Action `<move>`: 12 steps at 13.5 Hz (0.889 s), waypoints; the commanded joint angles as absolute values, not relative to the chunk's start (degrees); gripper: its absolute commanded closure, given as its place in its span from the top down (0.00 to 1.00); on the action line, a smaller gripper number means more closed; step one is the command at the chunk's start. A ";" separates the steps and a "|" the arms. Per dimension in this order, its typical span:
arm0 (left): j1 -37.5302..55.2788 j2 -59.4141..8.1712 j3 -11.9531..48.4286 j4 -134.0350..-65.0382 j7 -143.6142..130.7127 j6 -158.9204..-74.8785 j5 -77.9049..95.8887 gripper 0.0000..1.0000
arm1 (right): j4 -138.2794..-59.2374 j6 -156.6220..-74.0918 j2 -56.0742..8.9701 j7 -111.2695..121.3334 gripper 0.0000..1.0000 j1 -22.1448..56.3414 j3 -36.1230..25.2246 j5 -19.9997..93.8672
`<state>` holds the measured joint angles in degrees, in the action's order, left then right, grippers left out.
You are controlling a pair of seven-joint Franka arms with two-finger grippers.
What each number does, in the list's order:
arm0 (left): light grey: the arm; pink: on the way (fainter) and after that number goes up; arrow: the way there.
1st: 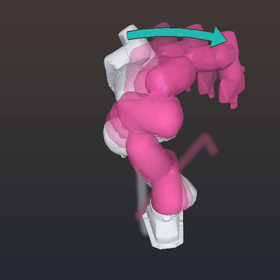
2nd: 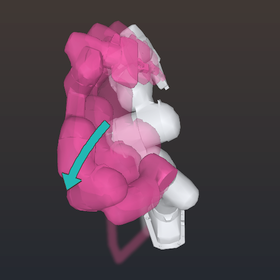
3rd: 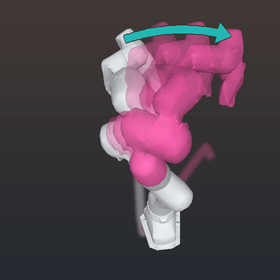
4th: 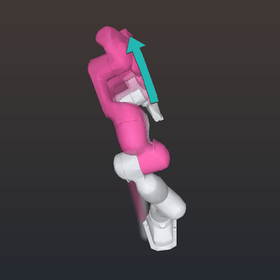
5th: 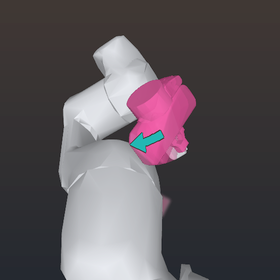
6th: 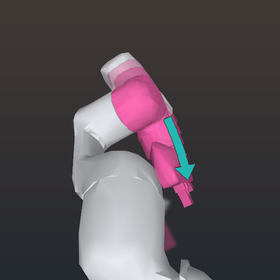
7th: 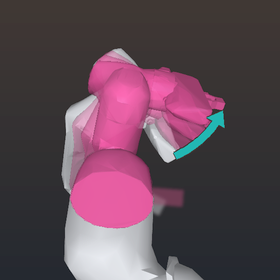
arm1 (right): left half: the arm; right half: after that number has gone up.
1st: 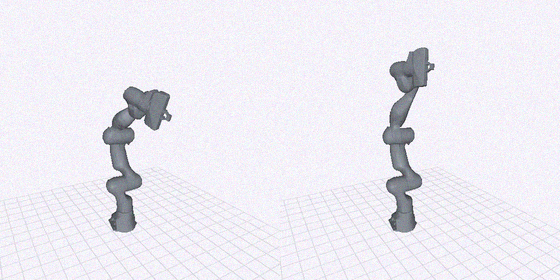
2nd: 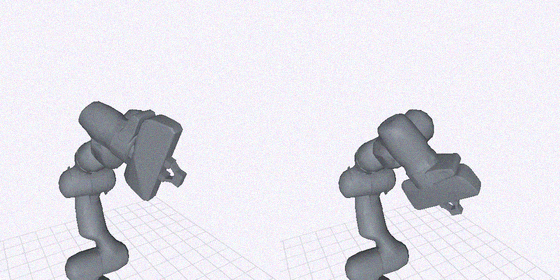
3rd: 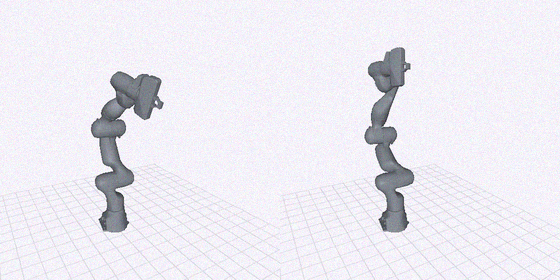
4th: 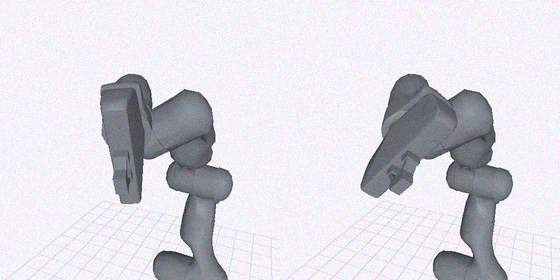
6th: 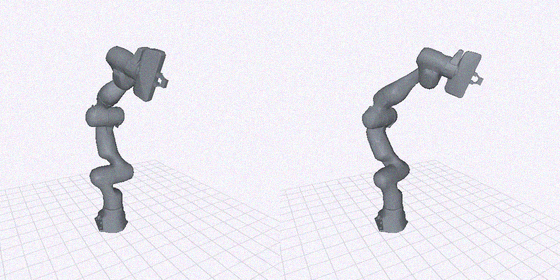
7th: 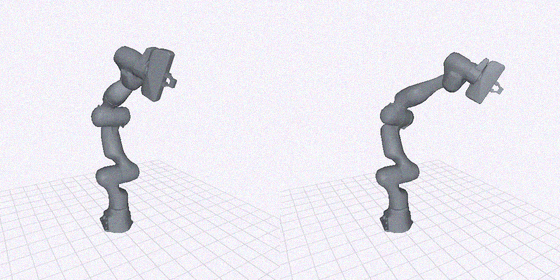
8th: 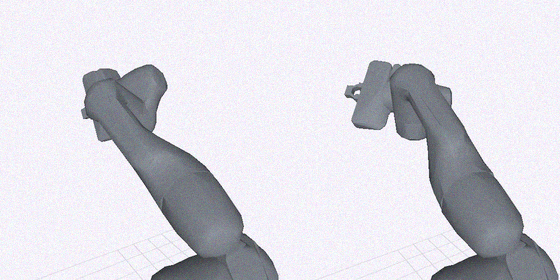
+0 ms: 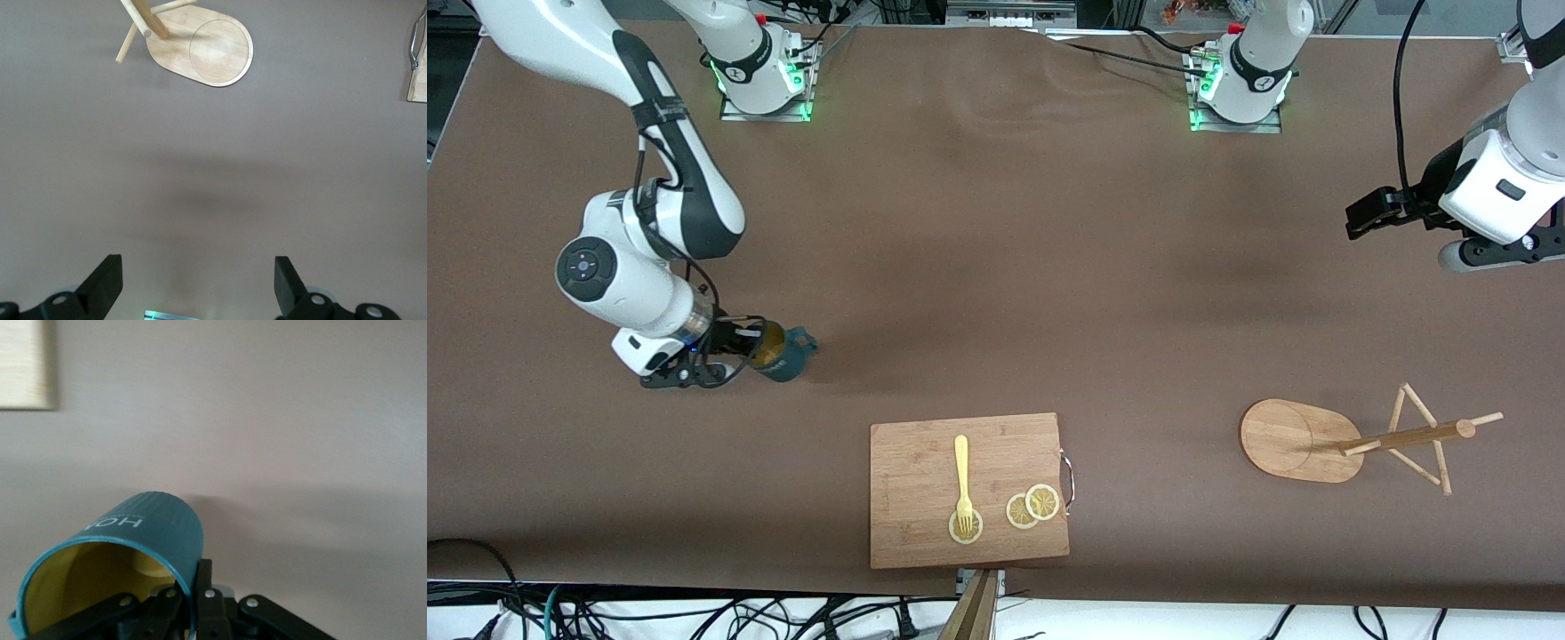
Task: Pass cup and hang on rack
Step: 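Lift the teal mug with the right gripper while the left gripper approaches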
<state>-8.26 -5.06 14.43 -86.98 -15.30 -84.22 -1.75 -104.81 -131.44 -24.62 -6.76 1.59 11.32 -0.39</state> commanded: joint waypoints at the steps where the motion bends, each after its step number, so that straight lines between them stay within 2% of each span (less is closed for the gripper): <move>1: -8.44 -4.75 14.41 -87.71 -13.97 -84.90 -0.79 1.00 | -99.69 -129.11 -25.65 -17.87 0.00 6.91 13.36 0.00; 3: -8.44 -4.75 14.41 -87.71 -13.97 -84.81 -0.79 1.00 | -94.86 -128.24 -28.72 -29.73 0.00 14.38 13.18 -0.44; 8: -8.26 -4.22 14.50 -89.72 -13.97 -85.95 -0.79 1.00 | -81.50 -124.64 -38.04 -51.38 0.00 25.73 13.10 -0.61; 9: -8.17 -2.57 15.11 -92.43 -13.97 -87.78 -0.79 1.00 | -79.73 -124.11 -39.54 -54.03 0.00 27.67 13.10 -0.79; 12: -8.35 5.07 15.99 -106.91 -13.97 -97.79 -0.79 1.00 | -78.84 -124.01 -41.39 -59.91 0.00 32.16 12.92 -1.67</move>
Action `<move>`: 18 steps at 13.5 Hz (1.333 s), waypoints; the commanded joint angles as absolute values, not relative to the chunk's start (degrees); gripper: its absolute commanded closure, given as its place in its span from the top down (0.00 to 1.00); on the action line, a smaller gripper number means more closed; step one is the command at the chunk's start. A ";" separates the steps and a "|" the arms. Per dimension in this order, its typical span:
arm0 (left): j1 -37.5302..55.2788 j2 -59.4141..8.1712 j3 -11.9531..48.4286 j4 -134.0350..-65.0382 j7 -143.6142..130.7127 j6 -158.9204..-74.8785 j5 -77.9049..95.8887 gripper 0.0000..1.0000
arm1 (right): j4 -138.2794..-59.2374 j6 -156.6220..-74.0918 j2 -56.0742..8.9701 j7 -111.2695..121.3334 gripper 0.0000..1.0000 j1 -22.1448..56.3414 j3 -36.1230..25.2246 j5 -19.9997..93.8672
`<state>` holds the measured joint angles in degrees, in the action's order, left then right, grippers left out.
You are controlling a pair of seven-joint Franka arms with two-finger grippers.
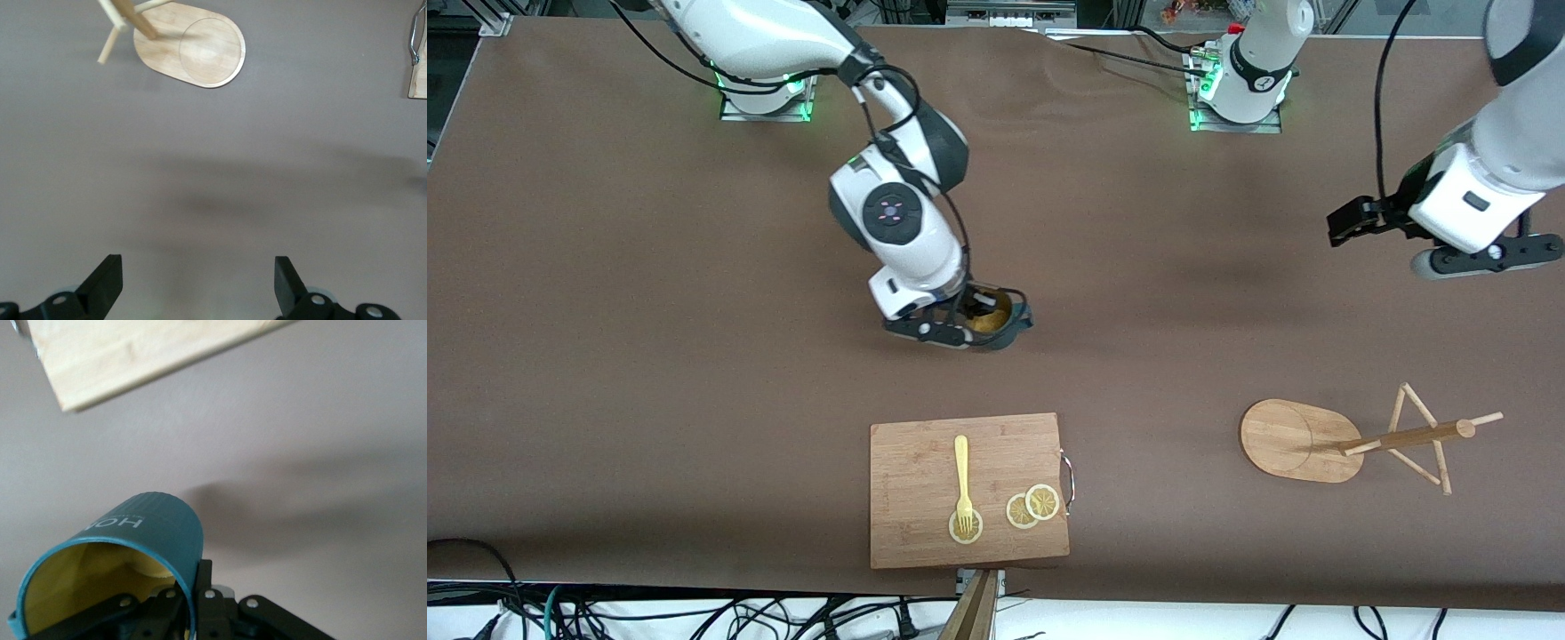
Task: Pass cup and hang on rack
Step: 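Lift the teal mug with the right gripper while the left gripper approaches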
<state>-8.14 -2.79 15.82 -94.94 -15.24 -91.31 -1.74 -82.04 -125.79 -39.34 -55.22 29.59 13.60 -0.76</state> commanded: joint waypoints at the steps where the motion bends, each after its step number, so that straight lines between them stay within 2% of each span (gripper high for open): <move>1: -8.35 7.27 16.34 -110.79 -13.97 -100.17 -0.79 1.00 | -78.84 -124.10 -42.01 -63.94 0.00 32.78 12.92 -2.10; 4: -8.35 10.36 16.52 -119.50 -13.89 -106.41 -0.79 1.00 | -77.96 -124.10 -43.77 -66.09 0.00 35.41 12.92 -2.90; 8: -8.87 15.90 16.44 -134.27 -10.57 -118.98 -0.70 1.00 | -77.96 -124.10 -44.30 -66.53 0.00 38.05 12.83 -4.13; 10: -9.57 15.73 15.74 -135.09 -6.96 -120.06 0.78 1.00 | -77.96 -124.19 -45.26 -68.89 0.00 38.14 12.74 -4.30; 14: -19.92 12.40 15.64 -135.53 19.70 -121.73 16.13 1.00 | -77.78 -124.80 -46.05 -72.31 0.00 38.32 12.74 -4.22; 18: -28.28 10.02 15.64 -135.35 45.12 -118.67 24.77 1.00 | -76.73 -124.89 -47.28 -76.63 0.00 38.32 12.74 -4.22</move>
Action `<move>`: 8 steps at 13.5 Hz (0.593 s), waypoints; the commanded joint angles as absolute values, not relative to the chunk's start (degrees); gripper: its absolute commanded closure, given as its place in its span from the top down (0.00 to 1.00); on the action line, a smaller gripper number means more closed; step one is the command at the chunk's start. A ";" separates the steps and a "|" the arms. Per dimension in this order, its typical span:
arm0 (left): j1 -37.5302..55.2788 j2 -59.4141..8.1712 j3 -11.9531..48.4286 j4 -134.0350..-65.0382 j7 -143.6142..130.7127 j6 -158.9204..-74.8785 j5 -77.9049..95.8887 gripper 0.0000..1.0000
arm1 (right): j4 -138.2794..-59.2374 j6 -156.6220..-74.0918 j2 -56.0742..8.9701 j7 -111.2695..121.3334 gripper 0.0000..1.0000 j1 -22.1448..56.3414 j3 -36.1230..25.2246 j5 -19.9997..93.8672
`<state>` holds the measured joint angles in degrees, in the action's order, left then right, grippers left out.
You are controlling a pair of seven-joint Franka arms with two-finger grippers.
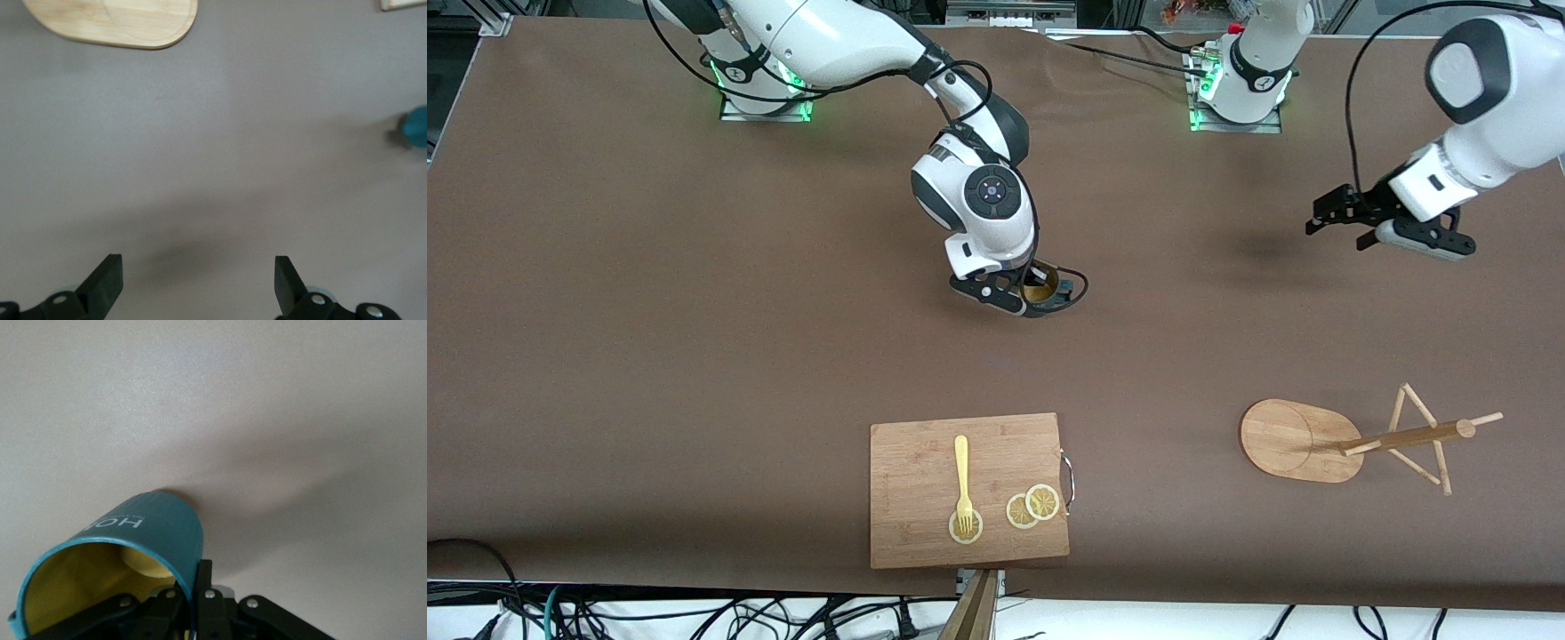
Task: Pass cup and hang on rack
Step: 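Lift the teal mug with the right gripper while the left gripper approaches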
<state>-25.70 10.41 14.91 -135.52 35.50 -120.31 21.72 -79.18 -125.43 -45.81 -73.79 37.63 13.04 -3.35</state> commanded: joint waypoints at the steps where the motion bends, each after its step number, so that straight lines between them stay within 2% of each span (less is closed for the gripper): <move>1: -29.87 10.02 15.64 -135.18 48.66 -116.56 26.96 1.00 | -76.73 -124.89 -47.29 -77.34 0.00 38.32 12.74 -4.22; 2: -31.97 9.93 15.64 -134.91 52.52 -113.41 27.94 1.00 | -76.73 -124.89 -47.29 -77.34 0.04 38.41 12.74 -4.22; 3: -33.47 9.84 15.73 -134.91 56.91 -111.29 29.34 1.00 | -76.73 -124.89 -47.29 -77.34 0.36 38.41 12.74 -4.22; 4: -34.79 8.89 15.65 -134.91 61.91 -110.23 31.79 1.00 | -76.73 -124.89 -47.29 -76.82 0.99 38.41 12.74 -4.57; 6: -39.26 5.47 15.73 -134.83 72.98 -107.24 37.59 1.00 | -76.38 -124.19 -46.76 -76.55 1.00 38.32 12.83 -6.32; 8: -42.43 -0.15 15.73 -134.74 86.50 -105.21 41.29 1.00 | -73.06 -120.17 -46.58 -76.38 1.00 38.15 12.75 -6.33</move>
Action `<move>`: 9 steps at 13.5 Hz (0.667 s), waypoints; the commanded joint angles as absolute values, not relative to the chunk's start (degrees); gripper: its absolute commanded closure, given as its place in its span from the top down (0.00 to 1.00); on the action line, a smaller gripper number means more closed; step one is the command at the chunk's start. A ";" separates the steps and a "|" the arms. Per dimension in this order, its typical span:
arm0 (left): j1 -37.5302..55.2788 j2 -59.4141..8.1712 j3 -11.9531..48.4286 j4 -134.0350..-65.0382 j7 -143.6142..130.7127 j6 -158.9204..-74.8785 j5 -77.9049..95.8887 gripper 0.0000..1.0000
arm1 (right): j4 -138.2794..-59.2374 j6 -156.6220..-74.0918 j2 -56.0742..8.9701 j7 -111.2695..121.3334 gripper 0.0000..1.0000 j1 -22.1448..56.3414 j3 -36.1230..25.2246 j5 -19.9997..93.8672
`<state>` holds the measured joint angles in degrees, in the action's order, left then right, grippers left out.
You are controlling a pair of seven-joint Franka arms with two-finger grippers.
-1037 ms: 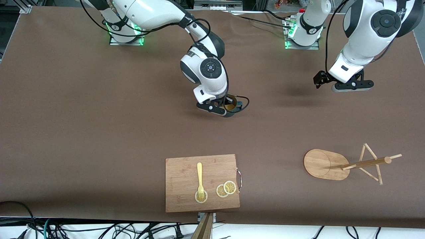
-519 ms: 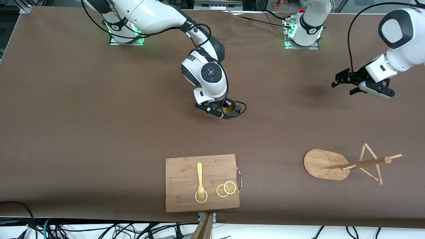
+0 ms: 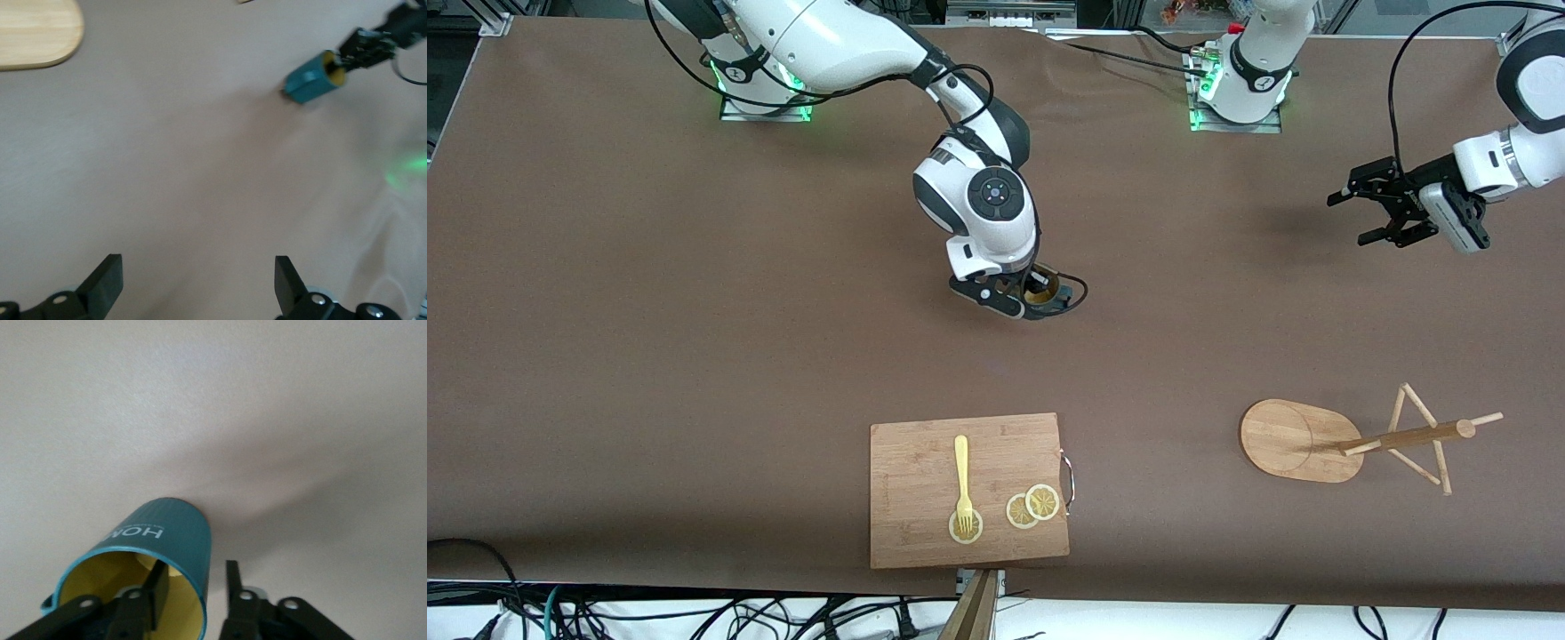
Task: Pass cup and hang on rack
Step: 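Lift the teal mug with the right gripper while the left gripper approaches, then set the mug down with the right gripper while the left gripper reaches it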
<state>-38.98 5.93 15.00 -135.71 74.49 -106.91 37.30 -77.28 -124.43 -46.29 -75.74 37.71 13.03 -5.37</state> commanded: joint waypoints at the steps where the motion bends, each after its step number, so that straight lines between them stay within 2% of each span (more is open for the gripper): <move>1: -43.50 -2.79 15.73 -134.74 93.10 -104.51 43.66 1.00 | -70.78 -116.75 -46.58 -76.03 1.00 37.88 12.74 -6.42; 3: -44.38 -6.23 15.73 -134.65 100.00 -102.57 46.83 1.00 | -66.73 -110.34 -46.23 -72.18 1.00 37.27 12.40 -6.42; 5: -44.30 -6.77 15.91 -134.74 102.90 -100.21 48.85 1.00 | -63.38 -104.35 -45.27 -66.30 1.00 34.73 12.48 -6.33; 9: -42.37 -14.83 18.62 -134.74 115.46 -99.05 58.60 1.00 | -62.84 -96.00 -40.62 -52.25 1.00 28.93 12.57 -6.33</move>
